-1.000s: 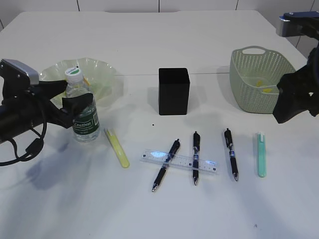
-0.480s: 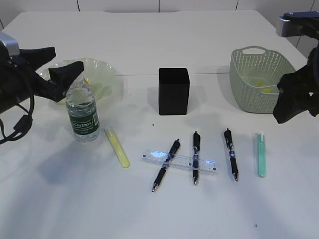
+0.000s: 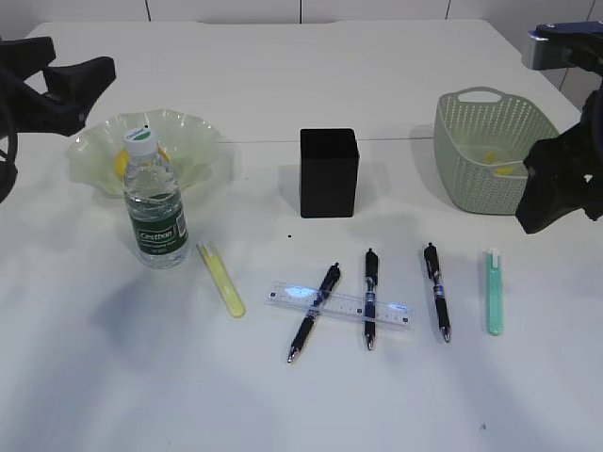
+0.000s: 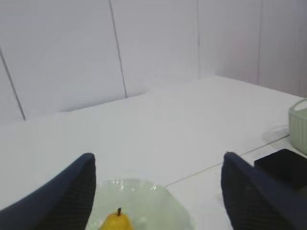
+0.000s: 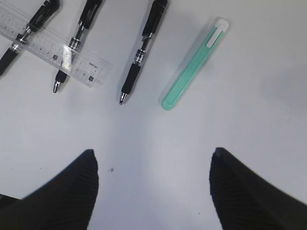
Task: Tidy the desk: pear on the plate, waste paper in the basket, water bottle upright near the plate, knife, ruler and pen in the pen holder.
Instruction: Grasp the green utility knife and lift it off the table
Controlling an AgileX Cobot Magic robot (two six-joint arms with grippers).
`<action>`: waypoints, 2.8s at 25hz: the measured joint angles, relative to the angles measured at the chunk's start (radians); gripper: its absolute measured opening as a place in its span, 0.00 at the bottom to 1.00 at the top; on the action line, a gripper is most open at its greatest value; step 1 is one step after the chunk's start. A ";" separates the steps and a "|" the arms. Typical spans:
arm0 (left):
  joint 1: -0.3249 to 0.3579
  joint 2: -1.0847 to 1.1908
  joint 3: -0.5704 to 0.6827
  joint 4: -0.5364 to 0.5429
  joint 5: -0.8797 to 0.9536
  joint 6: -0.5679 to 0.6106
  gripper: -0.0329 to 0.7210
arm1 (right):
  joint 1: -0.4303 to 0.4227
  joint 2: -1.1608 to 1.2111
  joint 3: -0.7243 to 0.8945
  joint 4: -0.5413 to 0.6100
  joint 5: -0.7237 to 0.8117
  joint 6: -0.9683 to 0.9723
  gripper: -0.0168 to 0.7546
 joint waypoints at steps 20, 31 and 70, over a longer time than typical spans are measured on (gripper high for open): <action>0.158 -0.182 0.004 -0.438 0.721 -0.010 0.75 | 0.000 0.000 0.000 0.000 0.000 0.000 0.72; 0.160 -0.269 0.004 -0.464 1.215 0.000 0.73 | 0.000 0.000 0.000 0.000 -0.002 0.000 0.72; 0.160 -0.275 -0.176 -0.759 1.789 0.297 0.69 | -0.016 0.252 0.000 0.000 -0.108 0.224 0.72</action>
